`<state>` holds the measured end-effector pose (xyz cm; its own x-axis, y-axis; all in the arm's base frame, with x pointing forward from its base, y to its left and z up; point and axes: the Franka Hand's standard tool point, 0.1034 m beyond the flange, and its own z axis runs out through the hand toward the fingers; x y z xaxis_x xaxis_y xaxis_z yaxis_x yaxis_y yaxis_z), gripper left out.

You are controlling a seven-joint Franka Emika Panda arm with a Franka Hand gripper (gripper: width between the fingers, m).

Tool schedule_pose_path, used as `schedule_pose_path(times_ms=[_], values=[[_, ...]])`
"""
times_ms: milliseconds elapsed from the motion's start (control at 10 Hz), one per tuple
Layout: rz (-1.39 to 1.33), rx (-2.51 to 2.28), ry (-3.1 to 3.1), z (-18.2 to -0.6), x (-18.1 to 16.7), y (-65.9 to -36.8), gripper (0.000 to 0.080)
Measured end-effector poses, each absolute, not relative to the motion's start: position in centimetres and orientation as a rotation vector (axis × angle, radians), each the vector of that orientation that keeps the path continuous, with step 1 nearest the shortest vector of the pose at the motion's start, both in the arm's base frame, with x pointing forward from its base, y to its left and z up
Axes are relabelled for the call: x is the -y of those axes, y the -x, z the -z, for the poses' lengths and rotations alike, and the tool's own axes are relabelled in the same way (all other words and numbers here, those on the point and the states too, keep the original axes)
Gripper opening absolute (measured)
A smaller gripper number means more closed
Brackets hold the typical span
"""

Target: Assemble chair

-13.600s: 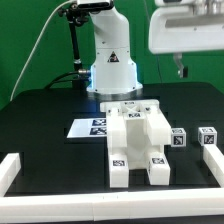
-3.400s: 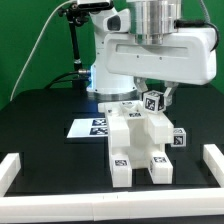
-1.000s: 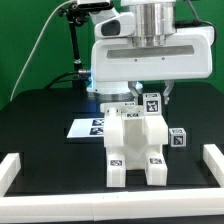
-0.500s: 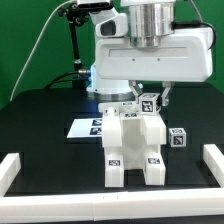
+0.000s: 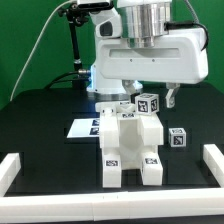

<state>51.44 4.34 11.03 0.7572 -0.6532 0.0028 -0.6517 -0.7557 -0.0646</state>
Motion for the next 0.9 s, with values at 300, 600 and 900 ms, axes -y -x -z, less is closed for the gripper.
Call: schedule_pose_path(times_ms=[300,600,900], values=[[0.070,-0.201,3.083,-11.82,-4.41,-51.53,0.0647],[0.074,0.124,3.094,-11.73,-4.34,-51.33,0.0649],[0.081,0.611,3.066,-11.81,-4.02,-51.90,0.0649]])
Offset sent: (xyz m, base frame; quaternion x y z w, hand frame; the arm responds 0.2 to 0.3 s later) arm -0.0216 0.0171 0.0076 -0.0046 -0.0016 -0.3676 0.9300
